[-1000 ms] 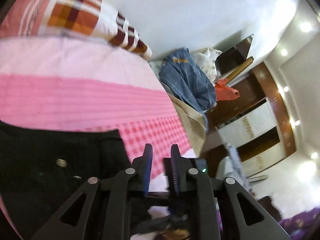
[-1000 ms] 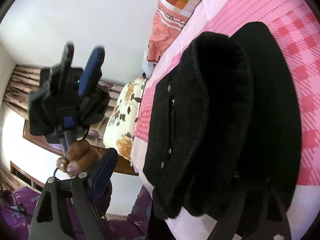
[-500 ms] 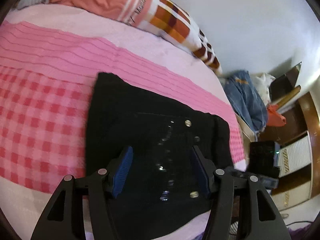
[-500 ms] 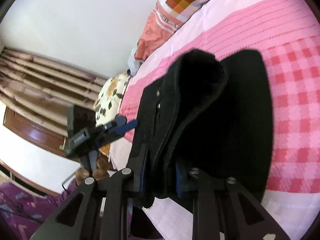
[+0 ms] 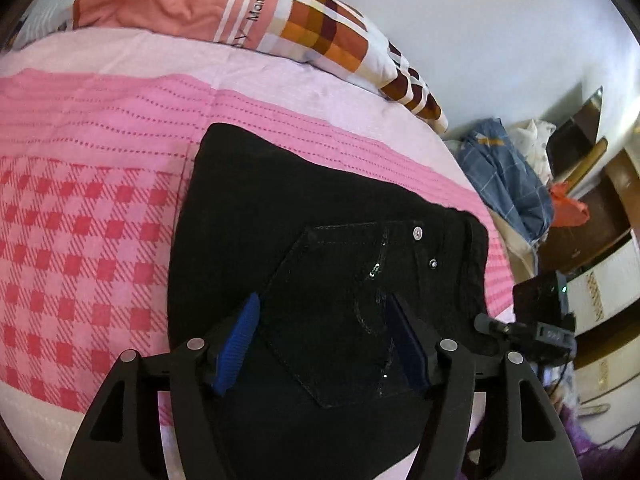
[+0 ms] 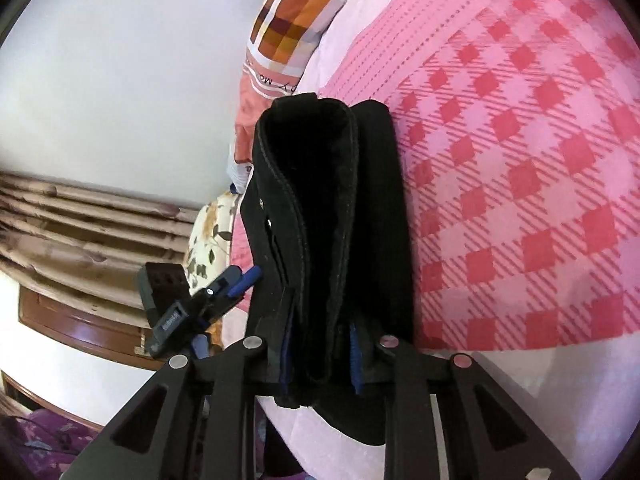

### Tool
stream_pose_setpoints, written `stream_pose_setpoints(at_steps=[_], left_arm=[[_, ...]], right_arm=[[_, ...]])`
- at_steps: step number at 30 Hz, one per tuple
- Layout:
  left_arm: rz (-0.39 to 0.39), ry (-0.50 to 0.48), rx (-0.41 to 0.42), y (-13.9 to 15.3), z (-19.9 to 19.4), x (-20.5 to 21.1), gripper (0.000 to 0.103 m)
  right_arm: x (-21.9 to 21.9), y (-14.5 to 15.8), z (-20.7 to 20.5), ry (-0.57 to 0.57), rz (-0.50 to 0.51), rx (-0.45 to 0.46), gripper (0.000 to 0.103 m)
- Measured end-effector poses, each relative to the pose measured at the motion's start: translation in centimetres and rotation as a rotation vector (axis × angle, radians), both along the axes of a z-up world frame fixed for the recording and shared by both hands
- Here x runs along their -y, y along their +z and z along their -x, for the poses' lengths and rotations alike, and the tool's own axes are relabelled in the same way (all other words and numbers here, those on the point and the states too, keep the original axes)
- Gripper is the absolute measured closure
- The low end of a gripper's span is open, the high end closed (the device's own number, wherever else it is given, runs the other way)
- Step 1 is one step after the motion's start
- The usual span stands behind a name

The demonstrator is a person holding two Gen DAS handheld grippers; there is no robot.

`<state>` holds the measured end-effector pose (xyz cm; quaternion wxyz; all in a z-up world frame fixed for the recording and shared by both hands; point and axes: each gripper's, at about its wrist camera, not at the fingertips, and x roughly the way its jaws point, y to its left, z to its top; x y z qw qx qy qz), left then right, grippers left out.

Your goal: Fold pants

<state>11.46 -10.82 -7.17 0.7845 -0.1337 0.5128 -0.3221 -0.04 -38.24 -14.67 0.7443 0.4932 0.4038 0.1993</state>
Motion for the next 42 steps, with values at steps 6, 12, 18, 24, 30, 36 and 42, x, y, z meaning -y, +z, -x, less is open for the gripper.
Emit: stream_pose_setpoints(at_steps=[6, 12, 18, 24, 30, 36, 42], left_arm=[[0.027, 0.05, -0.013, 1.0, -0.5, -1.5, 0.037], [-0.02, 0.045, 0.055, 2.2, -0.8, -2.4, 0.037], [-0.06, 0.043, 0.037, 0.3, -1.3, -2.5, 0.037], [-0.027, 0.06, 0.026, 0.5, -1.5, -3.4, 0.037], [-0.061, 0.03, 0.064, 1.3, -1.9, -3.2, 0.037], [-0.046, 0.012, 0.092, 2.1, -2.2, -2.6, 0.037], [-0.087, -0.059, 0.161, 3.1, -3.4, -1.1, 0.037]], right_arm=[[-0.5, 0.9, 0.2, -0.015, -0.037, -0.028, 0.083], [-0.9, 1.1, 1.2, -0.03, -0.07, -0.077, 0.084], [-0.1, -1.5, 1.2, -0.041, -0.095, -0.125, 0.085], [0.0, -1.6, 1.4, -0.05, -0.119, -0.134, 0.084], [0.0, -1.4, 1.7, -0.043, -0.093, -0.111, 0.08], [0.8, 1.7, 1.3, -0.067, 0.103, -0.104, 0.07], [1.2, 7.5, 0.1, -0.115, 0.177, 0.1, 0.068]])
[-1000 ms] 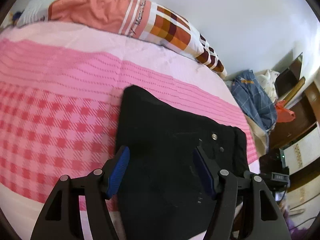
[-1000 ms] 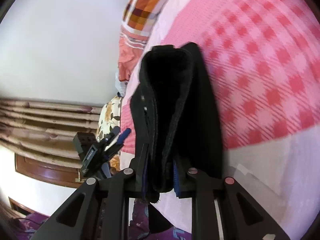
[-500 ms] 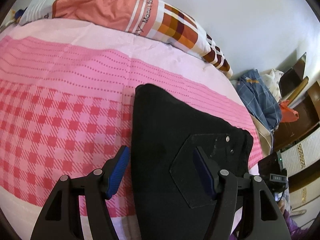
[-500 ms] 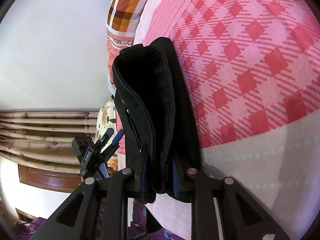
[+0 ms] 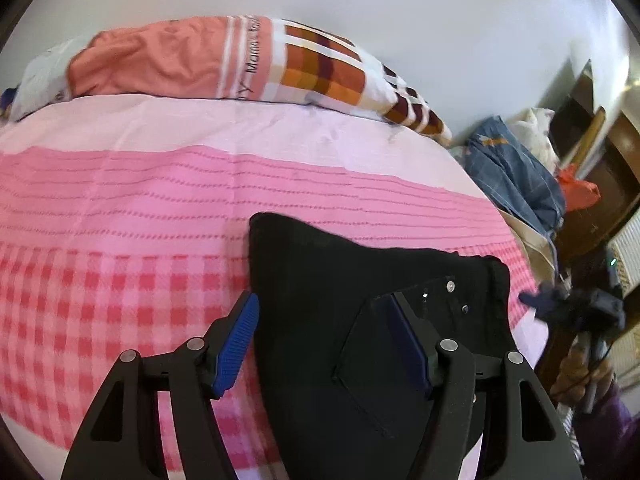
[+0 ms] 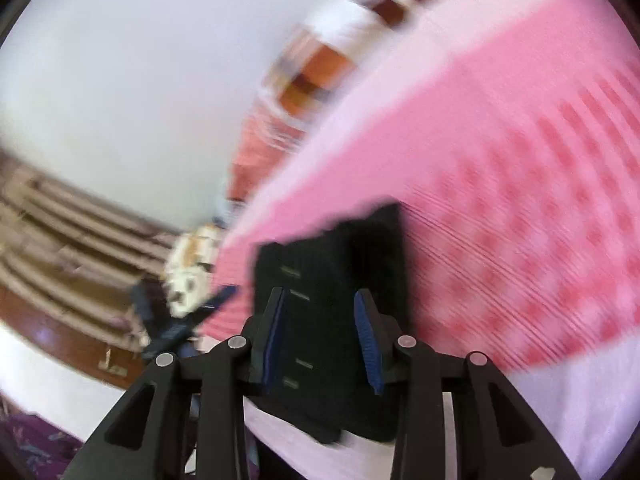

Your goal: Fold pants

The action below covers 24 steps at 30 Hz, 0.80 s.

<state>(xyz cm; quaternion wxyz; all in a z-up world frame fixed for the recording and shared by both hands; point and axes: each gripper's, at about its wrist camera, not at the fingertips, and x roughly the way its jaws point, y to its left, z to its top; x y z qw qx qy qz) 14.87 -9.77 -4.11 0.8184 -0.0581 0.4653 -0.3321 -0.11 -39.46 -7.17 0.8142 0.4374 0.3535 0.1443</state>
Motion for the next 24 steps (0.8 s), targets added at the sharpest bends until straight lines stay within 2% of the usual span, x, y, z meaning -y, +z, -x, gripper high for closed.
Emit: stream_pose_setpoints(at_steps=[2, 5, 8, 9, 10, 11, 12, 14, 16, 17, 19, 20, 21, 24], left_arm=[[0.037, -0.045, -0.034, -0.1, -0.9, 0.5, 0.037], [0.043, -0.095, -0.065, -0.5, -2.0, 1.5, 0.037], [0.077, -0.145, -0.075, -0.6, -3.3, 2.1, 0.037], [0.098, -0.166, -0.086, -0.7, -3.8, 2.2, 0.037], [0.123, -0.188, -0.104, -0.9, -4.5, 2.5, 0.037], [0.133, -0.198, -0.118, -1.3, -5.4, 2.7, 0.037], [0.134, -0.201, -0.128, -1.6, -5.9, 2.9, 0.037], [0.126, -0.188, -0.166, -3.0, -8.1, 3.3, 0.037], [0.137, -0.162, -0.178, -3.9, -9.6, 3.3, 0.047], [0.118, -0.145, -0.167, -4.2, -10.1, 3.3, 0.048], [0.016, -0.07, -0.136, -5.2, -11.4, 2.9, 0.049], [0.028, -0.055, -0.163, -5.8, -12.1, 2.3, 0.05], [0.078, -0.022, -0.177, -5.7, -12.5, 1.2, 0.05], [0.123, 0.035, -0.118, -3.6, -11.8, -1.3, 0.05]], right_arm=[[-2.5, 1.1, -2.3, 0.095, 0.04, 0.042, 0.067], [-5.7, -0.3, -5.3, 0.194, 0.144, 0.002, 0.067], [-6.6, -2.0, -6.3, 0.198, 0.197, -0.044, 0.071], [-6.3, -2.3, -6.2, 0.186, 0.183, -0.039, 0.081], [-5.7, -3.0, -5.9, 0.164, 0.163, -0.048, 0.095], [-5.0, -3.8, -5.6, 0.141, 0.144, -0.068, 0.102], [-4.4, -4.8, -5.2, 0.122, 0.112, -0.091, 0.103], [-3.1, -6.7, -4.5, 0.106, 0.004, -0.106, 0.103], [-3.1, -6.9, -3.9, 0.104, 0.016, -0.106, 0.103], [-3.3, -6.7, -3.9, 0.106, 0.036, -0.105, 0.103], [-3.2, -6.9, -4.0, 0.104, 0.026, -0.112, 0.103], [-3.1, -7.0, -3.9, 0.106, 0.017, -0.113, 0.103], [-3.1, -7.0, -3.9, 0.108, 0.018, -0.114, 0.103], [-3.2, -6.7, -4.0, 0.104, 0.025, -0.122, 0.103]])
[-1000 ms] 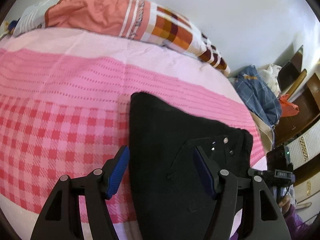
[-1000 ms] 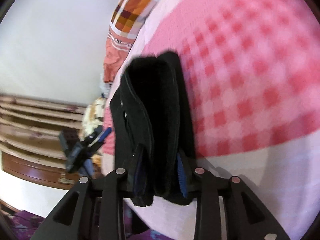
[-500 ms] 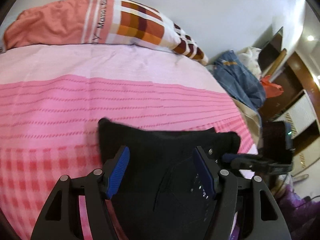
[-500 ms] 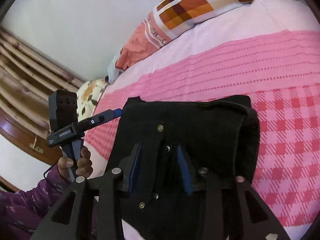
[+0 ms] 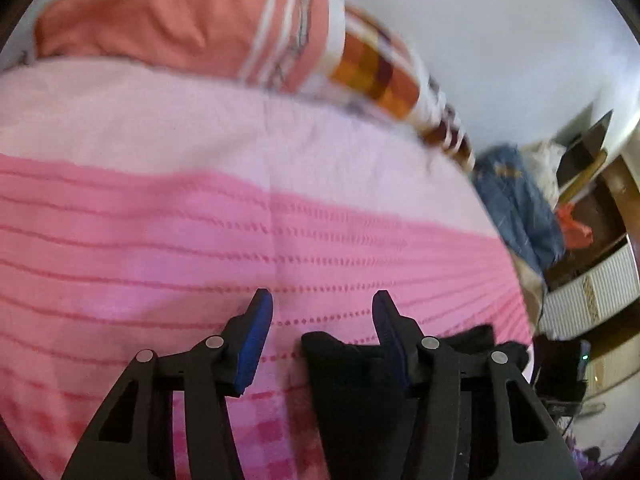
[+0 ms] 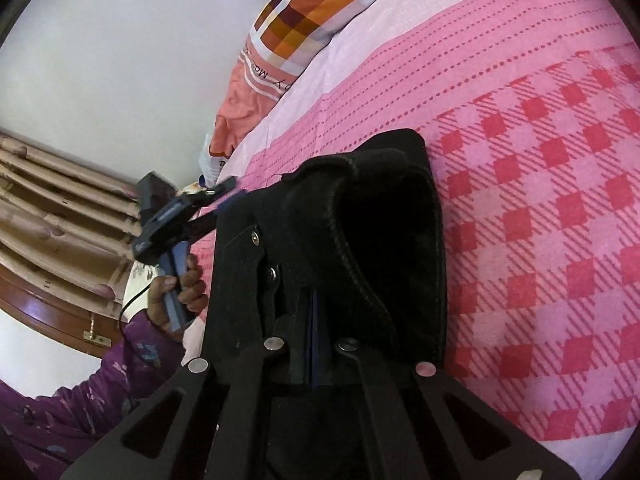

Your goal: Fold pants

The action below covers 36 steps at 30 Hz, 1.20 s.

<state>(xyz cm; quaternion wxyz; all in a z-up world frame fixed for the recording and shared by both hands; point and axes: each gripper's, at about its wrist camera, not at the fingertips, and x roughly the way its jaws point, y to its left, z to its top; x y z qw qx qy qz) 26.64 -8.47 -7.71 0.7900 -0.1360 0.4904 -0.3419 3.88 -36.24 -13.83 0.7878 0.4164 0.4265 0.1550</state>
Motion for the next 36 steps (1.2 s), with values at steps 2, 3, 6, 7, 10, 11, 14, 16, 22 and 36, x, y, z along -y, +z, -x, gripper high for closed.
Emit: stream_pose_setpoints(at_steps=[2, 3, 6, 7, 10, 11, 14, 16, 22, 36], left_arm=[[0.042, 0.015, 0.009, 1.5, 1.4, -1.2, 0.05], [0.05, 0.003, 0.014, 1.9, 2.2, -1.4, 0.05], [0.002, -0.085, 0.075, 3.3, 6.5, 0.1, 0.049], [0.012, -0.105, 0.077, 3.3, 7.6, 0.5, 0.049], [-0.004, -0.122, 0.041, 0.8, 9.7, 1.7, 0.048], [-0.049, -0.116, 0.028, -0.7, 9.9, 2.0, 0.048], [-0.017, -0.049, 0.04, -0.9, 10.0, 1.3, 0.048], [-0.075, 0.012, 0.074, 0.2, 10.4, 1.0, 0.048], [-0.19, 0.101, 0.233, 4.3, 14.2, -0.7, 0.037], [-0.45, 0.101, 0.342, 4.2, 17.9, 0.7, 0.028]], right_arm=[[0.1, 0.9, 0.1, -0.018, -0.008, 0.017, 0.095], [-0.1, 1.6, 0.0, -0.021, -0.001, 0.043, 0.091], [-1.1, 3.9, -0.1, -0.008, 0.064, 0.119, 0.081], [-1.4, 4.2, -0.3, -0.005, 0.07, 0.13, 0.077], [-1.8, 3.2, -0.4, -0.004, 0.097, 0.107, 0.082], [-1.7, 2.4, -0.5, -0.002, 0.098, 0.083, 0.088], [-0.6, 0.8, -0.5, -0.019, 0.054, 0.012, 0.103], [-0.1, 0.8, -0.2, -0.041, 0.026, -0.005, 0.101], [-0.5, 5.2, 2.2, -0.088, 0.126, 0.1, 0.047], [2.0, 2.5, 3.3, -0.219, 0.163, 0.001, 0.033]])
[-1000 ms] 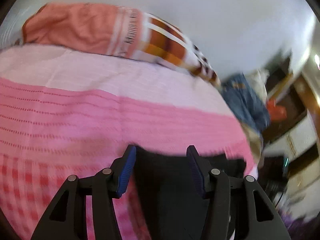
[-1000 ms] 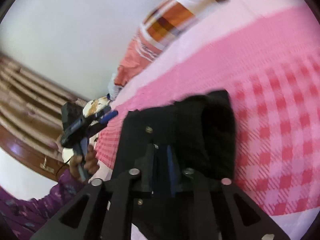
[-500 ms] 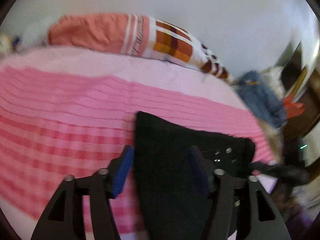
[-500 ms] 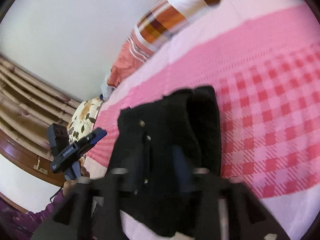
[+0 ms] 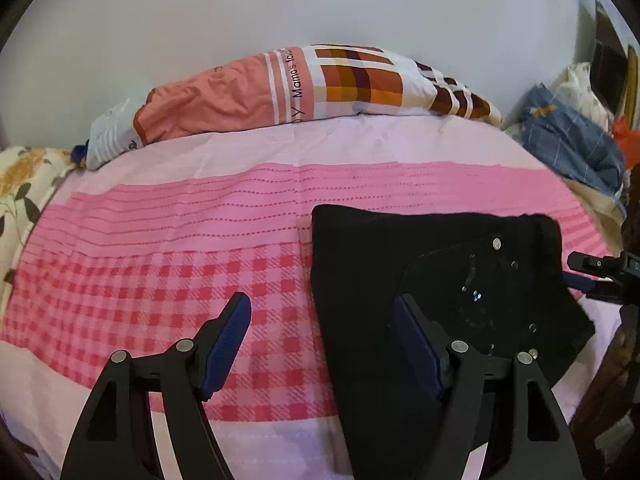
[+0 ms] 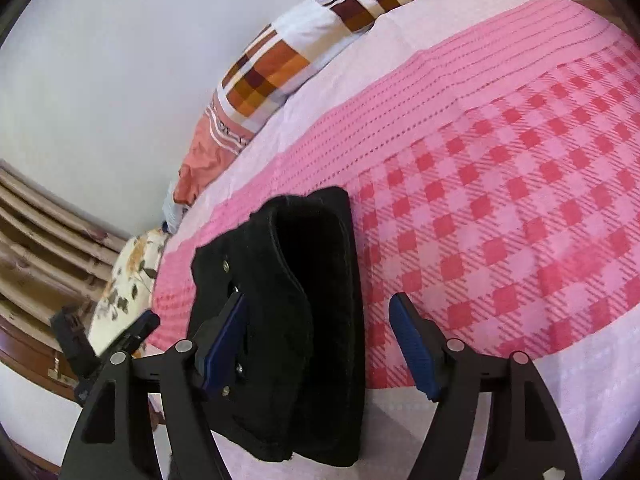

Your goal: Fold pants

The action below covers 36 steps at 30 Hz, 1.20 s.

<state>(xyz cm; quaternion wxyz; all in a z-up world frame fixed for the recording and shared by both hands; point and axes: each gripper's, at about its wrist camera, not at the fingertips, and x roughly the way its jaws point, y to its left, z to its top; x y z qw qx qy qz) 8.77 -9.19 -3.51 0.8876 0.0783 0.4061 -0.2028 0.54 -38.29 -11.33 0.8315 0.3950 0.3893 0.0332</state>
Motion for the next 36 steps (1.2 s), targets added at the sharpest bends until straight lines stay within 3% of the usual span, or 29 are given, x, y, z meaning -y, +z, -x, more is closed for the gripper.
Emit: stream_pose_setpoints(at_steps=[7, 16, 22, 28, 32, 36], left_arm=[[-0.052, 0.008, -0.003, -0.6, -0.1, 0.5, 0.026], [-0.107, 0.015, -0.018, -1.9, -0.5, 1.0, 0.021], [0.025, 0.013, -0.126, -2.5, -1.9, -1.0, 0.019], [0.19, -0.026, -0.241, -3.1, -2.3, -3.0, 0.019], [0.188, -0.022, -0.254, -3.9, -1.6, -3.1, 0.019], [0.195, -0.035, -0.33, -5.5, -1.5, -2.8, 0.019]], right_arm=[[-2.0, -0.8, -0.8, 0.056, 0.04, -0.028, 0.029], [-2.9, -0.9, -1.0, 0.084, 0.087, 0.016, 0.02], [-3.6, -1.0, -1.0, 0.105, 0.092, 0.077, 0.001], [-3.9, -0.8, -1.6, 0.167, 0.115, 0.062, 0.001], [-3.2, -1.0, -1.5, 0.153, 0.059, 0.078, 0.001], [-2.9, -1.1, -1.3, 0.138, 0.039, 0.093, 0.001]])
